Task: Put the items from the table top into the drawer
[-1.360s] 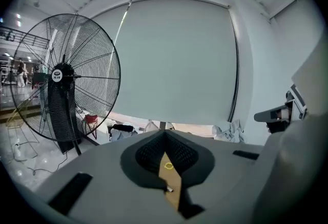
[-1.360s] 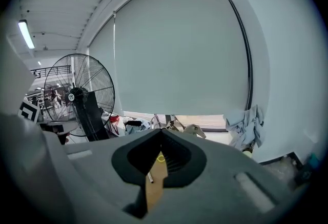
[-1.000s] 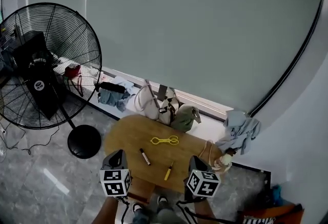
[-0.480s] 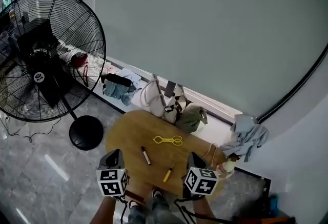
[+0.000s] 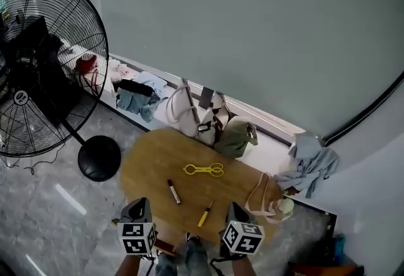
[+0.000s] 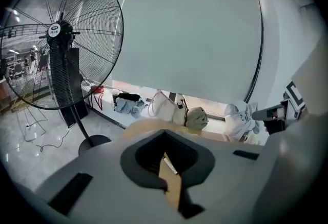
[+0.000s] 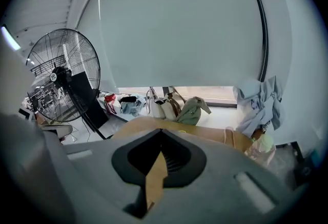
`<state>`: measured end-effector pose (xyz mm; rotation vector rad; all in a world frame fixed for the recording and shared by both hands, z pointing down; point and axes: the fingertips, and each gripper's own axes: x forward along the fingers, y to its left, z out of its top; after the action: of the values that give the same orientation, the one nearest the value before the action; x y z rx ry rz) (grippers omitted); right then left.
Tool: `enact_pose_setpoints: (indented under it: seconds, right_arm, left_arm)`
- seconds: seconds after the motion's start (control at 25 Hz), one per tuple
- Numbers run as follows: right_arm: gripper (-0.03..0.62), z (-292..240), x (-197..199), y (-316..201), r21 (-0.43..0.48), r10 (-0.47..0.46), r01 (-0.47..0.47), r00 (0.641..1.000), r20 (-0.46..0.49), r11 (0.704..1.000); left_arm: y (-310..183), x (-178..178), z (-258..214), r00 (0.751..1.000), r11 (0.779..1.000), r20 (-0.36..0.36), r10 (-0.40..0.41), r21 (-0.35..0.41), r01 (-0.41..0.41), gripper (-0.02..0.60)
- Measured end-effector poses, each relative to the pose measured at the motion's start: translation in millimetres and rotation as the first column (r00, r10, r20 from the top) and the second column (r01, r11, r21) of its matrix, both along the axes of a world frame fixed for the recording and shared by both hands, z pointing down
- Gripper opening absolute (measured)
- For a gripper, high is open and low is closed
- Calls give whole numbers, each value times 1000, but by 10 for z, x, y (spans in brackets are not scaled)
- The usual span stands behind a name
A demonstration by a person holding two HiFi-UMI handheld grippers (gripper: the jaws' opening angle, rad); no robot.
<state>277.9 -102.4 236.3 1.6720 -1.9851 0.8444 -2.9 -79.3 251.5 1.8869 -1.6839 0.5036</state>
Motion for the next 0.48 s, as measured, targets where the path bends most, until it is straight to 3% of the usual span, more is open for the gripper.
enact_pose_setpoints:
  seconds: [0.48]
  right_arm:
    - [5, 1435, 114, 110, -159, 51, -48, 999, 14, 986]
  left_arm:
    - [-56, 172, 1373, 999, 992, -32, -8, -130, 4, -6]
